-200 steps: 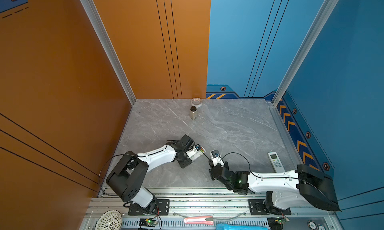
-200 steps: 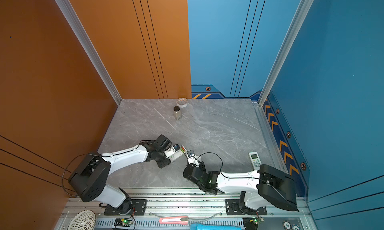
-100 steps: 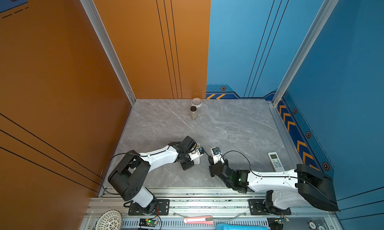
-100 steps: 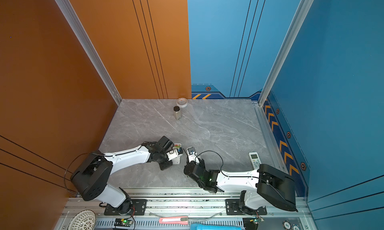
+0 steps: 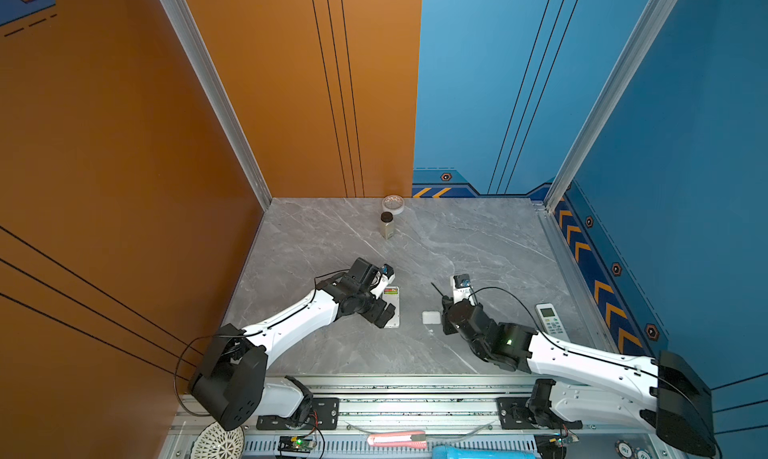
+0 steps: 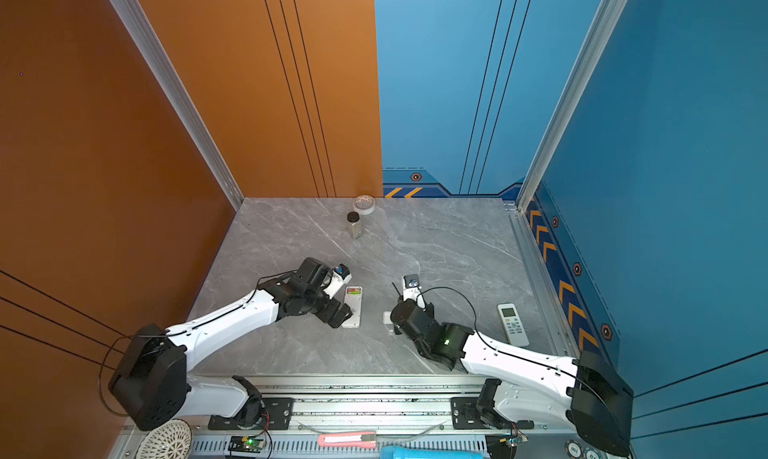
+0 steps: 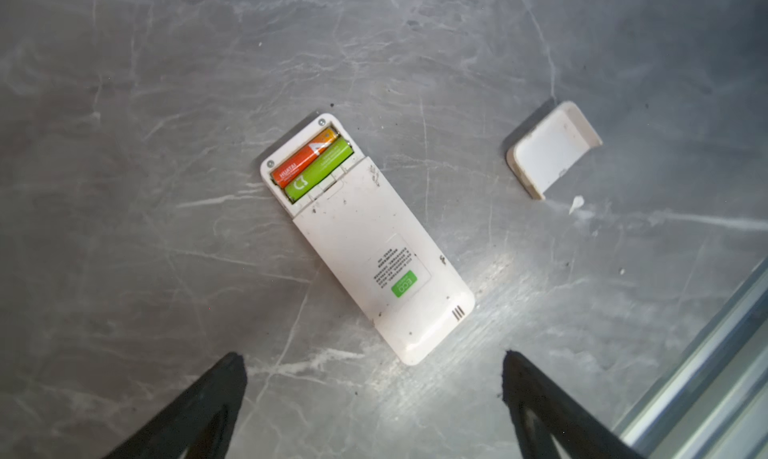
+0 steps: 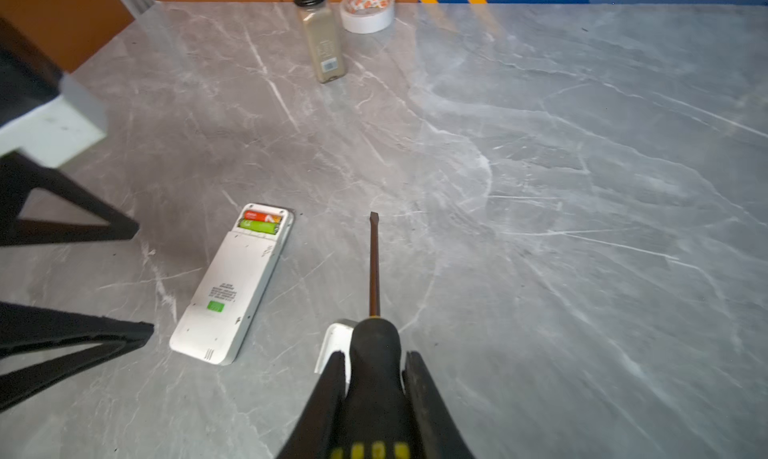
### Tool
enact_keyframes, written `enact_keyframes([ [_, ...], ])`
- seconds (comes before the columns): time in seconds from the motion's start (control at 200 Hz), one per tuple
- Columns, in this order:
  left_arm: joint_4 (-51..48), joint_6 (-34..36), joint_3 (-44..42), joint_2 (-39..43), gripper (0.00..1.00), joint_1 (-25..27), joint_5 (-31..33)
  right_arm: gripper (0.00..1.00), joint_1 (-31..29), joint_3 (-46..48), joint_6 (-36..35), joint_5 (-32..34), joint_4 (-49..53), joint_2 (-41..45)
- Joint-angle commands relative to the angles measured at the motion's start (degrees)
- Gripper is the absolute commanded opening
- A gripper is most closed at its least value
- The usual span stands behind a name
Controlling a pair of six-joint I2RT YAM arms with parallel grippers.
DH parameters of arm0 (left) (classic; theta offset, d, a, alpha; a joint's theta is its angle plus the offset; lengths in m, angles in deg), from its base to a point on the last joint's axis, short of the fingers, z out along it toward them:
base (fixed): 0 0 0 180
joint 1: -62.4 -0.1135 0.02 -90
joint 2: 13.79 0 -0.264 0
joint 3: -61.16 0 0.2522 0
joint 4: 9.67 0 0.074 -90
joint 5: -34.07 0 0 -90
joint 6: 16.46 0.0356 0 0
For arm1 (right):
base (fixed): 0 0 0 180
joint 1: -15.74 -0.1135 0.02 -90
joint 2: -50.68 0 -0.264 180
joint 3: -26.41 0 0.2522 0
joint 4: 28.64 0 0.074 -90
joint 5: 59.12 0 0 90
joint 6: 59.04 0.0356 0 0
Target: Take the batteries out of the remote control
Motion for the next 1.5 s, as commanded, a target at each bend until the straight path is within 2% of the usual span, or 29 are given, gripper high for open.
enact_keyframes([
  [0.0, -7.7, -19.2, 4.4, -4.4, 0.98, 0.7, 2.4, 0.00, 4.7, -4.0, -2.4, -5.6, 8.7, 2.5],
  [0.065, -9.1, -23.9, 6.7, -6.3, 0.99, 2.2, 3.6, 0.00, 7.5, -4.9, -3.6, -9.2, 8.8, 3.5],
  [0.13, -12.2, -27.7, 10.0, -8.8, 0.99, 3.5, 7.6, 0.00, 8.8, -5.9, -4.6, -10.4, 8.9, 4.0],
  [0.215, -14.0, -31.5, 11.9, -12.3, 0.99, 4.4, 9.4, 0.00, 10.0, -6.8, -5.4, -11.9, 8.7, 4.0],
  [0.36, -17.4, -34.2, 15.8, -17.0, 0.97, 8.9, 13.4, 0.00, 11.3, -7.2, -5.9, -14.0, 8.1, 3.6],
  [0.511, -18.3, -37.4, 15.2, -19.3, 0.92, 11.9, 16.0, 0.00, 13.2, -6.2, -6.0, -15.3, 7.0, 4.5],
  [0.706, -18.2, -38.2, 15.3, -21.7, 0.87, 13.1, 18.6, 0.00, 14.9, -5.4, -6.0, -16.9, 6.0, 5.0],
  [0.796, -16.6, -37.1, 14.8, -22.4, 0.75, 13.1, 18.3, 0.00, 14.8, -5.3, -6.1, -17.2, 6.2, 4.8],
  [0.856, -14.8, -36.0, 14.2, -23.0, 0.66, 12.8, 17.4, 0.00, 17.0, -5.2, -5.9, -17.5, 6.1, 4.7],
  [1.006, -13.6, -31.9, 14.8, -25.0, 0.56, 12.7, 14.6, 0.00, 17.2, -5.5, -6.0, -17.8, 6.1, 4.7],
  [1.171, -6.1, -28.2, 9.6, -22.4, 0.48, 11.2, 9.0, 0.00, 17.1, -5.7, -5.1, -18.9, 6.7, 4.4],
  [1.266, -2.8, -22.3, 8.4, -20.1, 0.45, 11.5, 6.9, 0.00, 16.5, -5.6, -4.9, -20.1, 7.5, 3.8],
  [1.376, -2.8, -12.3, 8.4, -17.9, 0.43, 12.5, 4.3, 0.00, 13.8, -4.4, -8.3, -23.1, 7.1, 3.2],
  [1.497, -3.1, -1.9, 6.2, -14.5, 0.39, 14.8, 6.4, 0.00, 13.8, -5.6, -13.8, -25.9, 12.9, 2.4],
])
